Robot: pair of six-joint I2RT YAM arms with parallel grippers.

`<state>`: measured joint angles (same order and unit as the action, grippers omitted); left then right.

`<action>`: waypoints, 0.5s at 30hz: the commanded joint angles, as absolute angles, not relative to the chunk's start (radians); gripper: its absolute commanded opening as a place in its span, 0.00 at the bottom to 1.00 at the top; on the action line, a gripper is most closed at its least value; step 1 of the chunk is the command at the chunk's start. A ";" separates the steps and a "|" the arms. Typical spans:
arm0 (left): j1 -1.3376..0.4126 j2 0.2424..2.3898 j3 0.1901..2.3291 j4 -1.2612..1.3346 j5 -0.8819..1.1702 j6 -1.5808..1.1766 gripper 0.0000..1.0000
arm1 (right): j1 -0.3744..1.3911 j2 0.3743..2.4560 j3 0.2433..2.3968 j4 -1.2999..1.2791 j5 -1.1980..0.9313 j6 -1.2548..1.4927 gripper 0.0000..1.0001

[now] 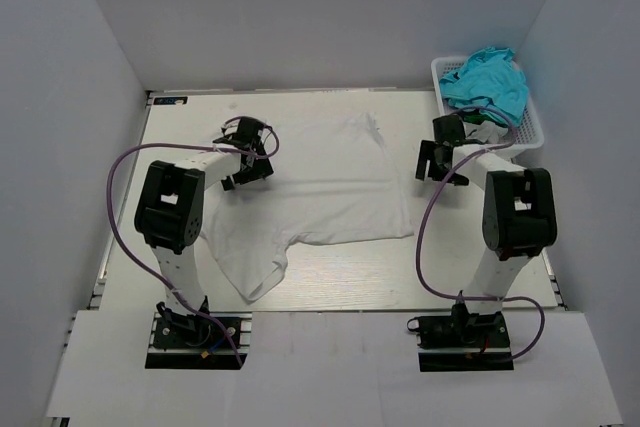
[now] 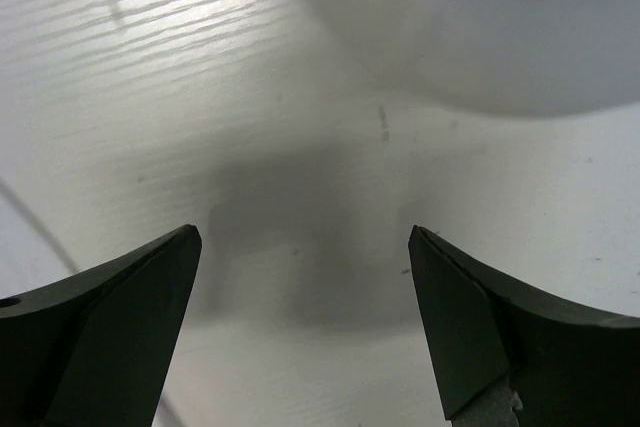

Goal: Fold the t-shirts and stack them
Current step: Flatten out the tshirt

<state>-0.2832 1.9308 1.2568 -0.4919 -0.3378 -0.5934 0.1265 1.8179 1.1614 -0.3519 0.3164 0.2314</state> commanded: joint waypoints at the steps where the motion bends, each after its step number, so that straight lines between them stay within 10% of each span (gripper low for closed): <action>1: -0.268 1.954 1.203 -0.517 -0.312 -0.528 1.00 | 0.155 1.707 1.147 -0.329 0.113 0.167 0.90; 7: -0.287 1.924 1.258 -0.505 -0.285 -0.468 1.00 | 0.276 1.681 1.190 -0.273 -0.055 0.114 0.90; 15: -0.253 1.861 1.429 -0.505 -0.357 -0.459 1.00 | 0.370 2.107 1.817 -0.376 0.124 0.038 0.90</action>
